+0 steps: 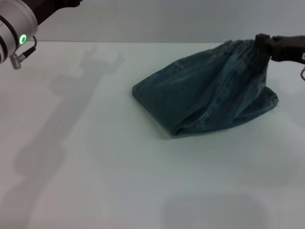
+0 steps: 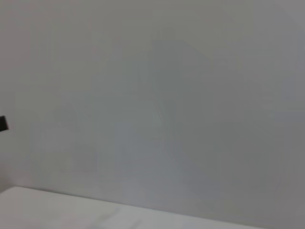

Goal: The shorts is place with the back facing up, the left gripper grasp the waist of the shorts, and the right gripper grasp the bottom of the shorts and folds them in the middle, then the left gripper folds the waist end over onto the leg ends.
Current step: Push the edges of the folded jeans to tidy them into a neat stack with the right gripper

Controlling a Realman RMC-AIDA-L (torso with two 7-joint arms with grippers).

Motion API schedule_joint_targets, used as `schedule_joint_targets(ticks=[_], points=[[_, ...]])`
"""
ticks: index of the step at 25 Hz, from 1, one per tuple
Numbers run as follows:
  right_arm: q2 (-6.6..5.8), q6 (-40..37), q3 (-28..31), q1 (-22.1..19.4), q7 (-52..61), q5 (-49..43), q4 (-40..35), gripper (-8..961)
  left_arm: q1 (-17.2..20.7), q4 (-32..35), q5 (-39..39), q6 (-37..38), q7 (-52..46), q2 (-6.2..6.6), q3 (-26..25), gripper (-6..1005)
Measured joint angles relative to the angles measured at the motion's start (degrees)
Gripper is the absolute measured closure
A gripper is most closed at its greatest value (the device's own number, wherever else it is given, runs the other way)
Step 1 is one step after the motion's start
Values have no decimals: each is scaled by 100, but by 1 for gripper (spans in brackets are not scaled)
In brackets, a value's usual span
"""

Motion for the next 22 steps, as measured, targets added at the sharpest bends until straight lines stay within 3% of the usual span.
schedule_joint_targets(ticks=[22], points=[[-29,619,25,-59,-2,-75,943,926,-152,-367,23,-91,8,2,-150,152]])
